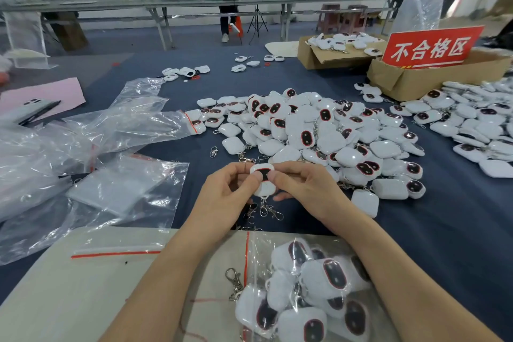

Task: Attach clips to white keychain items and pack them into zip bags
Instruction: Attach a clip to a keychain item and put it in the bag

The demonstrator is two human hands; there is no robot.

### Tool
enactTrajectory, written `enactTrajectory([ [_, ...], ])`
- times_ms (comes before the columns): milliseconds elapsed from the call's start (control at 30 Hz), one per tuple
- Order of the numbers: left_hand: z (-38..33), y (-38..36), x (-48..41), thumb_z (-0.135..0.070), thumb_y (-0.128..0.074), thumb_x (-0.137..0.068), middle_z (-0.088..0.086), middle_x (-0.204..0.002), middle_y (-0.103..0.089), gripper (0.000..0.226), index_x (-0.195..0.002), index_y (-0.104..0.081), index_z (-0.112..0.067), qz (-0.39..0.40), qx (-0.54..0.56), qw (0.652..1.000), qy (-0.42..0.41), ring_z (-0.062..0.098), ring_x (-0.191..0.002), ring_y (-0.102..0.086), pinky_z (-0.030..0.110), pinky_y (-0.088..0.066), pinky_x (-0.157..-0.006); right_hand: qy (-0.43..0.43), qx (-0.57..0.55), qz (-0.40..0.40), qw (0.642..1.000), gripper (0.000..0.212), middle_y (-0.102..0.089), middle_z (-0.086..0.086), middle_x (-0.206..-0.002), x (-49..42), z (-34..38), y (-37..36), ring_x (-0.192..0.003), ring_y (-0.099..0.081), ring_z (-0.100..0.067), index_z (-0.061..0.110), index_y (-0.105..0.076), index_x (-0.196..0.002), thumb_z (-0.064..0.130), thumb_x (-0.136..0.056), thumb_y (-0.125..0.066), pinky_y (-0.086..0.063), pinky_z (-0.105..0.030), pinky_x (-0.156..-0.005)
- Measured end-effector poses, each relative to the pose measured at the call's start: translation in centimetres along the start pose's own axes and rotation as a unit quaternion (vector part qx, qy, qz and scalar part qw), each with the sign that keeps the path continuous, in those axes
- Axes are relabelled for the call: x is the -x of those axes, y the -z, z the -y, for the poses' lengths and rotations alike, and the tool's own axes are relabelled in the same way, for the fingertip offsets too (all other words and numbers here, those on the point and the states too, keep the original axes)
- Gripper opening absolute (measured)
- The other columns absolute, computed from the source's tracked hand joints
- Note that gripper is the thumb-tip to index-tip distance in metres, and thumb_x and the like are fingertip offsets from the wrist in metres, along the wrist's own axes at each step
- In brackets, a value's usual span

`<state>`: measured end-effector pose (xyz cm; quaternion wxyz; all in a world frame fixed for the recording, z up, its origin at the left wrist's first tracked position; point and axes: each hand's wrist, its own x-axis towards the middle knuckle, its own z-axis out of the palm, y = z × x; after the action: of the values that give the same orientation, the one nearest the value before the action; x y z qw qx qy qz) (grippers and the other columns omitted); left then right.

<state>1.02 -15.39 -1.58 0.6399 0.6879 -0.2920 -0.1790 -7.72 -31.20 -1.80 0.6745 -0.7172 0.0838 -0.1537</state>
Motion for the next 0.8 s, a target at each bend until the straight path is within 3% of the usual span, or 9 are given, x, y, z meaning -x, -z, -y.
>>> enactTrajectory([
  [200, 0.12, 0.05, 0.01, -0.021, -0.066, -0.097, -0.009, -0.086, -0.076, 0.01, -0.104, -0.073, -0.022, -0.004, -0.007, 1.0, -0.001, -0.001, -0.071, -0.065, 0.011, -0.051, -0.065, 0.0, 0.014, -0.009, 1.0, 0.015, -0.078, 0.006, -0.084, -0.06, -0.03, 0.04, -0.074, -0.071, -0.007, 0.028, -0.077, -0.093, 0.016, -0.095, -0.068, -0.057, -0.017, -0.073],
  [400, 0.19, 0.14, -0.05, -0.016, -0.066, -0.097, -0.006, -0.089, -0.077, 0.011, -0.105, -0.073, -0.02, 0.005, -0.002, 1.0, -0.004, -0.001, -0.073, -0.066, 0.014, -0.053, -0.066, 0.013, 0.041, -0.013, 0.999, 0.014, -0.071, 0.016, -0.067, -0.02, 0.23, 0.12, -0.063, -0.063, 0.005, 0.025, -0.073, -0.09, 0.013, -0.096, -0.066, -0.047, -0.006, -0.064],
  [600, 0.27, 0.22, -0.01, -0.012, -0.07, -0.094, 0.007, -0.098, -0.074, 0.019, -0.111, -0.068, -0.021, 0.022, -0.009, 1.0, -0.014, 0.009, -0.084, -0.066, 0.023, -0.056, -0.073, 0.025, 0.046, -0.017, 0.998, 0.011, -0.071, 0.014, -0.068, -0.02, 0.2, 0.27, -0.065, -0.063, 0.003, 0.022, -0.075, -0.095, 0.015, -0.096, -0.067, -0.047, -0.007, -0.067],
  [800, 0.47, 0.26, 0.2, -0.013, -0.069, -0.094, 0.0, -0.097, -0.074, 0.024, -0.113, -0.064, -0.028, 0.037, -0.039, 0.998, -0.019, 0.009, -0.086, -0.067, 0.023, -0.055, -0.081, 0.031, 0.035, -0.009, 0.999, 0.013, -0.071, 0.013, -0.068, 0.17, 0.17, 0.29, -0.067, -0.064, 0.001, 0.023, -0.075, -0.095, 0.014, -0.095, -0.066, -0.049, -0.01, -0.069],
])
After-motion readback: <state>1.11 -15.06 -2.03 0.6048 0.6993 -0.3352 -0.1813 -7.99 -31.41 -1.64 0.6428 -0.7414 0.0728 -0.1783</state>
